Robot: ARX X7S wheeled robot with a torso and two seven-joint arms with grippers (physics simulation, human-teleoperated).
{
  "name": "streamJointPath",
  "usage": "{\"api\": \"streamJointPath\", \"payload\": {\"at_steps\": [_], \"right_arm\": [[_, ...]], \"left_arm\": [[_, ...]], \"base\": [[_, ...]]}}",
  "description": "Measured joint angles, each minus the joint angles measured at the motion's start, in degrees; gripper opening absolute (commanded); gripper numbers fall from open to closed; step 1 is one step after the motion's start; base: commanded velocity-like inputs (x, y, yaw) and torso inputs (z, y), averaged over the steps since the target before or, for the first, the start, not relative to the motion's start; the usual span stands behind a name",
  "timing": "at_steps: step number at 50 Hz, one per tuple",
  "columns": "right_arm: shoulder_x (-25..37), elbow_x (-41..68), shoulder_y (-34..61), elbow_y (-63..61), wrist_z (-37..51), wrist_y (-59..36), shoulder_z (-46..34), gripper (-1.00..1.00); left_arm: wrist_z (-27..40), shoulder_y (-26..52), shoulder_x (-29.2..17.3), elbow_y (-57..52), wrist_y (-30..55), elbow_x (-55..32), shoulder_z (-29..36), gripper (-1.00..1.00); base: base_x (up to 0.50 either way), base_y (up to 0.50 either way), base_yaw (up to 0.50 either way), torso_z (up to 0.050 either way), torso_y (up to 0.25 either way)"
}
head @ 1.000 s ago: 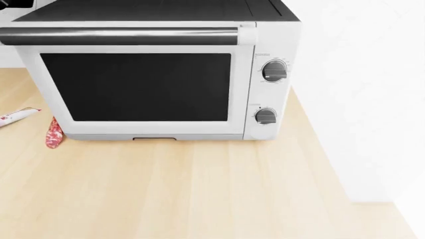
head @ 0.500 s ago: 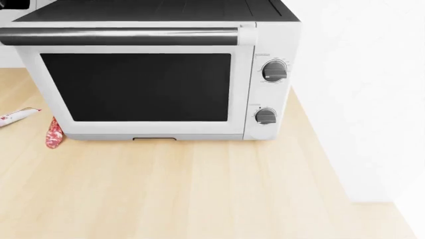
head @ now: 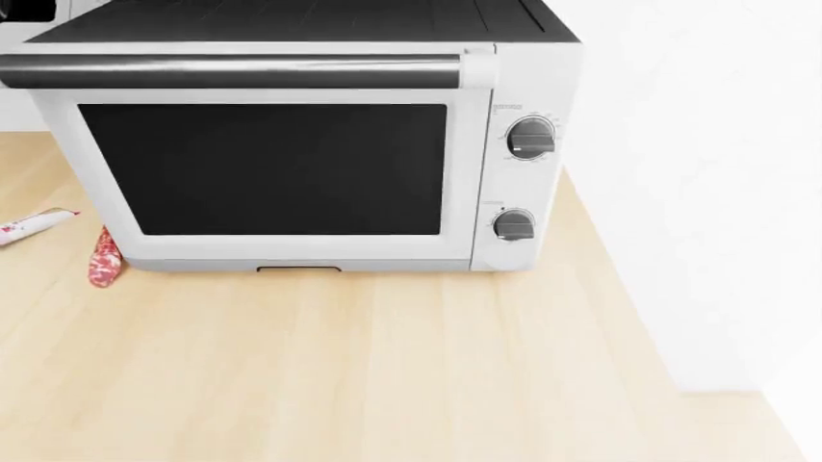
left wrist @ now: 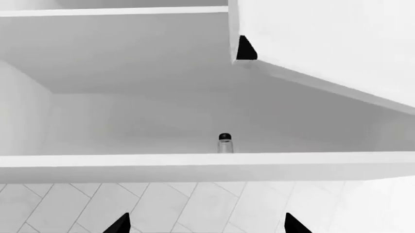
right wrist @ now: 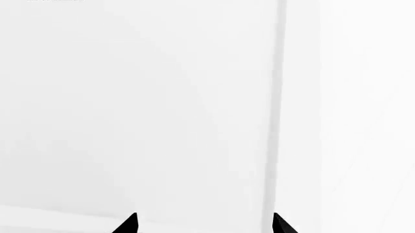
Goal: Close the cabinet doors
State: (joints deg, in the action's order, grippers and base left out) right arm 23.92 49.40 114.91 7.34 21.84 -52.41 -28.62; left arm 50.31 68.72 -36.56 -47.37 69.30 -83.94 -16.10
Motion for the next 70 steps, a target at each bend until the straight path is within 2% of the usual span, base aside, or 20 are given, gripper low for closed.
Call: {"api": "streamJointPath", "payload": {"at_steps": [24,70], "right_arm": [[-2.43,-6.29,-0.83,2.14,-1.8,3.2,-2.57,1.0],[-8.79,-15.18,0.11,13.74,-4.81,9.07,-6.44,1.0]], "left_arm": [[0.1,-0.39,-0.87,0.14,-1.06,-0.22,0.08,1.0],[-1.06,-2.29,-1.85,-0.09,-3.02,0.84,0.44,1.0]], "base": [[0.0,0.0,0.0,0.0,0.0],[0.0,0.0,0.0,0.0,0.0]]}}
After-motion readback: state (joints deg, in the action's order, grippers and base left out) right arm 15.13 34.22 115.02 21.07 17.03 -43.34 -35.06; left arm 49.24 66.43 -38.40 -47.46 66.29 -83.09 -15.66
